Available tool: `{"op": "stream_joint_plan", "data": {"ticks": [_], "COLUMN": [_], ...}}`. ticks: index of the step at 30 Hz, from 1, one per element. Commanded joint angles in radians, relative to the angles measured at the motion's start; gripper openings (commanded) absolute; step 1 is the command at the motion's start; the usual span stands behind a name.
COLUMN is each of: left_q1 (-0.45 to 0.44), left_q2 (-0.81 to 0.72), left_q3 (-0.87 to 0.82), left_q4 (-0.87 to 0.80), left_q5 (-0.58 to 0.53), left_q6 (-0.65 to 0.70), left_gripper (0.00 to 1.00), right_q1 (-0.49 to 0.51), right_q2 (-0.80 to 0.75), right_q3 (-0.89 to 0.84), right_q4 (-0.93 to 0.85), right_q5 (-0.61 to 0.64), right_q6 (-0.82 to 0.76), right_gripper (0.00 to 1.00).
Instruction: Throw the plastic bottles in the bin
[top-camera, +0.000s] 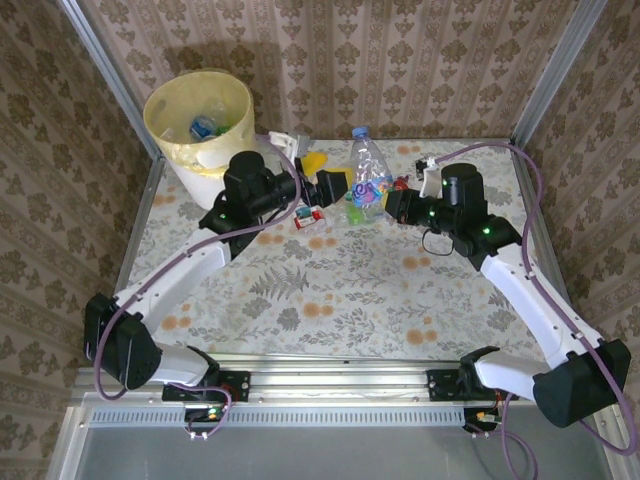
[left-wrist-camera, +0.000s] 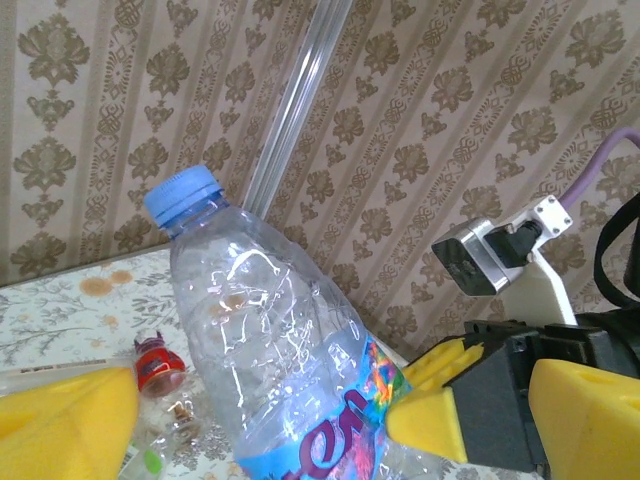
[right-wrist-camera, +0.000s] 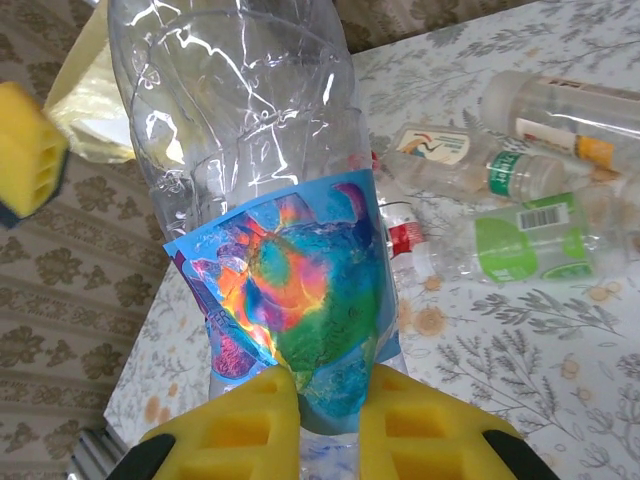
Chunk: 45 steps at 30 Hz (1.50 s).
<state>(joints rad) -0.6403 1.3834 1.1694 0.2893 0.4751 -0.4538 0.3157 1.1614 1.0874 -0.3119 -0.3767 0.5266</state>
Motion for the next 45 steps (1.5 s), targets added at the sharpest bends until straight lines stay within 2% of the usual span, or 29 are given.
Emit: {"op": "stream_joint_plan", "data": {"ticks": [1, 21, 30, 36, 45], "left_q1": [-0.01, -0.013, 0.011, 0.024, 0.027], "left_q2": [0.027, 0.125, 0.11, 0.089, 0.082], "left_q3": [-0.026, -0.019, -0.013, -0.018, -0.004], "left_q4": [0.094, 0.238, 0.238, 0.217, 0.198], "left_q5": [0.034, 0.138, 0.195, 0.192, 0.207], "left_q6": [-0.038, -0.131, -0.141, -0.128, -0.11], "left_gripper": [1.0, 0.99, 0.79, 0.72, 0.47], "right_q1": [0.014, 0.057, 0.056, 0.058, 0.066], "right_q2": [-0.038, -0.031, -0.017, -0.008, 0.021], "right_q3": [0.029, 0.004, -0.009, -0.01, -0.001], "right_q4": [0.043, 0.114, 0.12, 0.122, 0.12], "right_q5": [-0.046, -0.162, -0.174, -0.174, -0.173], "right_q6": [-0.019, -0.009, -0.005, -0.004, -0.003], "right_gripper": [0.08, 0.09, 0.09, 0.08, 0.1]}}
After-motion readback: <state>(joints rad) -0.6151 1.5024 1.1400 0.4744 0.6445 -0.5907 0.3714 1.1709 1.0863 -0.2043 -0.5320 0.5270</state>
